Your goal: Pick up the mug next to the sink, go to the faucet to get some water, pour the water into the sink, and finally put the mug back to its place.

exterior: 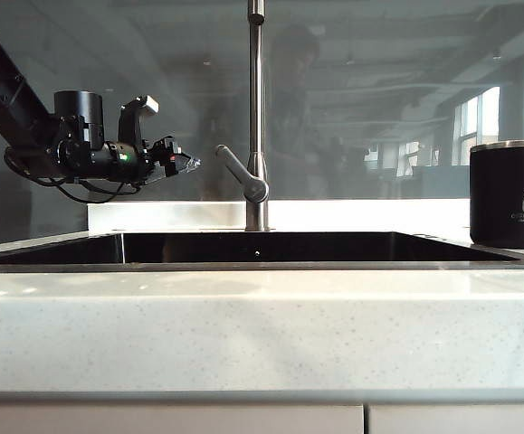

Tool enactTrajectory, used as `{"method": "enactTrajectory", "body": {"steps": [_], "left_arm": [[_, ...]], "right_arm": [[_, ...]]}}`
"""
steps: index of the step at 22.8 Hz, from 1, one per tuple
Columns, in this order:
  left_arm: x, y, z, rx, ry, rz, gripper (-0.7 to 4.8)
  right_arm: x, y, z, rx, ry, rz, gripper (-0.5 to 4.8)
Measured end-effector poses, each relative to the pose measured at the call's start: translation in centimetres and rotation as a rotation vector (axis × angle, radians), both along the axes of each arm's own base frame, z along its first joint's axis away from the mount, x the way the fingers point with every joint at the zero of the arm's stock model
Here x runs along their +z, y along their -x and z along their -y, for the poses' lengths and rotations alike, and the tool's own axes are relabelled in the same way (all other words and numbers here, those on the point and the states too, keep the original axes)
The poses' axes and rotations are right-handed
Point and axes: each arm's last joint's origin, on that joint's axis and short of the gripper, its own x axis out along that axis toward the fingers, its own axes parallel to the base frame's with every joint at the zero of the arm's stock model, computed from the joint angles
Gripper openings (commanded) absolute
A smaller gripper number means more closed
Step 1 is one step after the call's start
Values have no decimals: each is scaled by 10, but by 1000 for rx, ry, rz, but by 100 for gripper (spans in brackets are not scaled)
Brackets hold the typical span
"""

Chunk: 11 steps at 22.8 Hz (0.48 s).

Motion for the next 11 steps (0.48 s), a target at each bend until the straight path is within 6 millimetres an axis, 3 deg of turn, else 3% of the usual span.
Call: {"method": "enactTrajectory", "body": {"steps": [11], "left_arm": [[0, 0, 0, 0, 0, -2, 305]], "right_arm": [[-6, -1, 0, -20, -10, -63, -6]]}}
